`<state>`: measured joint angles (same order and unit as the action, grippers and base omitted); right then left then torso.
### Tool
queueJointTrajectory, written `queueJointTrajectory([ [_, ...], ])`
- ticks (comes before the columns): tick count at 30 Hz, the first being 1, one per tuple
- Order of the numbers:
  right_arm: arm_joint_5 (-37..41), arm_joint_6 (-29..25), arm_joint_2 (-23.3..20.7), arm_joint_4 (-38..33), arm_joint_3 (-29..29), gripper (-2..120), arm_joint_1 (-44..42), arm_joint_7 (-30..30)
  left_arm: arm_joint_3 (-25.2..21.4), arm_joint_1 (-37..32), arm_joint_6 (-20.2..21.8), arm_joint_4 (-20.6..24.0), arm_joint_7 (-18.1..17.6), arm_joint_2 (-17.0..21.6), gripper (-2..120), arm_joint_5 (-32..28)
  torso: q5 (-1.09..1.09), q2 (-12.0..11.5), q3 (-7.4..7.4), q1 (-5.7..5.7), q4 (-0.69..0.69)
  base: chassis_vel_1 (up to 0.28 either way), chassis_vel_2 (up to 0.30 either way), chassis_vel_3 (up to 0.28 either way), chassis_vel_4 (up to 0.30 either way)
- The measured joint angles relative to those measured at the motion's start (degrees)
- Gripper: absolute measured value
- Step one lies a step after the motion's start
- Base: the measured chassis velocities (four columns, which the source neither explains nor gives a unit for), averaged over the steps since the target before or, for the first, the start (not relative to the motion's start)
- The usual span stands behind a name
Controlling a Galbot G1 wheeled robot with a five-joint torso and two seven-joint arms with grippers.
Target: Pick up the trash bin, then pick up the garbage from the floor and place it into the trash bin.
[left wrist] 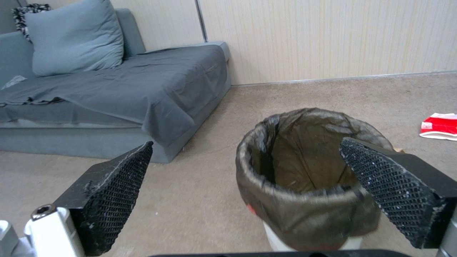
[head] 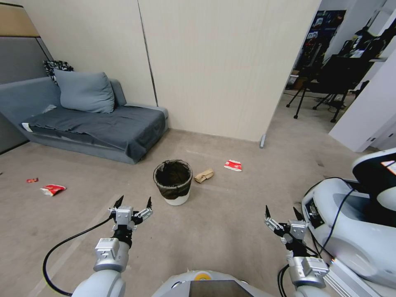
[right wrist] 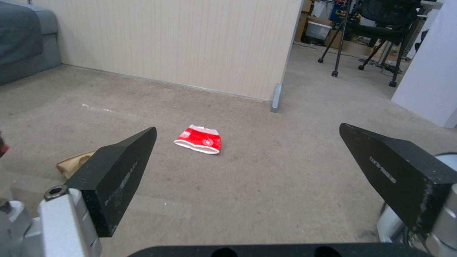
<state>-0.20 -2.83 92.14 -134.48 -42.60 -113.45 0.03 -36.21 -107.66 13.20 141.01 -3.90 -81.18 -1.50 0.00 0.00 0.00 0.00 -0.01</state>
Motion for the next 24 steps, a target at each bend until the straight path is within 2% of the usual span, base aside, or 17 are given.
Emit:
queueJointTrajectory([
  [24,-0.2,-0.4,0.0,0.4,0.0,100,0.4,0.0,-0.4,0.5,0.0,-0.1,0.0,-0.4,100,-0.2,0.00,0.0,0.00,-0.01,0.01,-0.169,0.164,0.169,-0.165],
])
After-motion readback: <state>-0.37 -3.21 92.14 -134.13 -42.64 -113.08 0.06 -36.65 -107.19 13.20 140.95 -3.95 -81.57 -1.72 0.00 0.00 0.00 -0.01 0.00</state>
